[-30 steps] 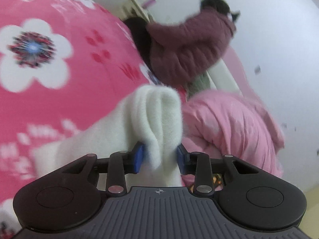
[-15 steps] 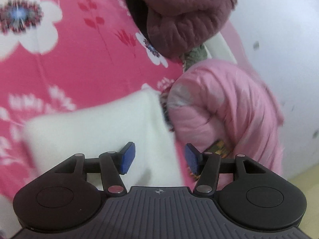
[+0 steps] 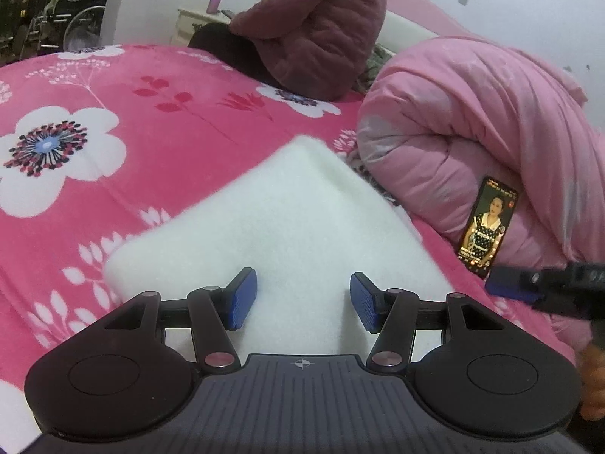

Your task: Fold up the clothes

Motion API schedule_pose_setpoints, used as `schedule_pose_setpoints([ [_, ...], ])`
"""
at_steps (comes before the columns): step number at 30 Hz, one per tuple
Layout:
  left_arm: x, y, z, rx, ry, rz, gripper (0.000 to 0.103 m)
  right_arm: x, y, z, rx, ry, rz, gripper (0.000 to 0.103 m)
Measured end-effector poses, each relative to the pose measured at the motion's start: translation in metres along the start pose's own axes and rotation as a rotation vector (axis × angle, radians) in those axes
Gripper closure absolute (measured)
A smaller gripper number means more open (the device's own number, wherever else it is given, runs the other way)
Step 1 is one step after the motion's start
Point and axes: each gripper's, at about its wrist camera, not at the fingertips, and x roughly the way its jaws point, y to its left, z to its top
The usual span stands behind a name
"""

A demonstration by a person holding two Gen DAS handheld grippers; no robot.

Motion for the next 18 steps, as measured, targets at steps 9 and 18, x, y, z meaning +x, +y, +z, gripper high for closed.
schedule_pose_setpoints([
  [9, 0.016, -0.035, 0.009, 0.070, 0.110, 0.270, 0.047, 0.041, 0.053, -0.024, -0.383, -0.004, -0.174, 0.067],
  [18, 0.020, -0.050, 0.004, 0.124, 0.131, 0.338, 0.042, 0.039, 0.083, -0.056, -0.672, -0.105, -0.331, 0.081],
])
